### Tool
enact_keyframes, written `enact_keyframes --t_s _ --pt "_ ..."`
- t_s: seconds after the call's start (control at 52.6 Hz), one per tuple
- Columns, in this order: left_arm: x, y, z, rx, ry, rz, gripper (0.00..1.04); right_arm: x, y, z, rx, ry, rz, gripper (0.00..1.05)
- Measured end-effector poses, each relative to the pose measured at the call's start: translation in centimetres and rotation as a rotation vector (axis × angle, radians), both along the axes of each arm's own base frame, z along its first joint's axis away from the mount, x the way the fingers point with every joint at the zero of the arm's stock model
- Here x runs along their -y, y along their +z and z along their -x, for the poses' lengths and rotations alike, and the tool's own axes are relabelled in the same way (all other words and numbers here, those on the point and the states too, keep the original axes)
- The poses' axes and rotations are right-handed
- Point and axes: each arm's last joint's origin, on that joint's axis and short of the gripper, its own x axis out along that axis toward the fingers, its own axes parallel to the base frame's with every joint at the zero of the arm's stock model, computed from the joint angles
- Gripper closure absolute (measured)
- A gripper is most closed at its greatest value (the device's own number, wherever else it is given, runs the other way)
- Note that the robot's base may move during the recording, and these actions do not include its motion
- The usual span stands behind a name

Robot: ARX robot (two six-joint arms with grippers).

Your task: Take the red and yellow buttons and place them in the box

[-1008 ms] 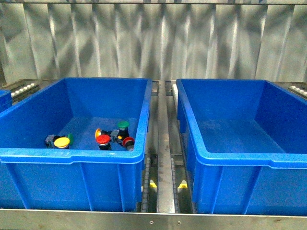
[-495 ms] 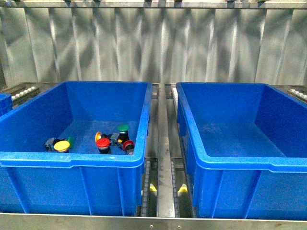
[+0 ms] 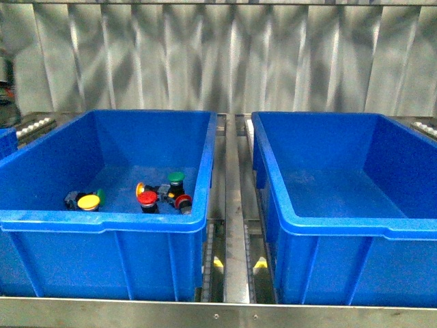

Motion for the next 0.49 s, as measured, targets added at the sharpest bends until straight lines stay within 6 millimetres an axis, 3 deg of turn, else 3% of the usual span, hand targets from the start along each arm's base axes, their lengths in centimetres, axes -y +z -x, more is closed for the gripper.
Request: enact_keyframes --t_s 0.19,0.266,0.38,0.495 --pt "3.5 1.1 -8.2 -0.135 -0.025 -0.056 0.08 0.0 0.0 0.0 0.0 0.0 0.0 0.07" --pt "4.5 0.6 -10.2 -0.18 -0.033 -0.067 0.08 0.0 0.0 0.0 0.0 0.0 0.0 0.07" --pt "6.3 -1.9 -15.2 -0.281 0.004 -0.09 0.08 0.0 0.0 0.0 0.0 0.0 0.0 0.07" --pt "7.3 -4.8 -18.7 -0.331 0.033 -0.098 0.08 0.0 0.0 0.0 0.0 0.0 0.0 0.07"
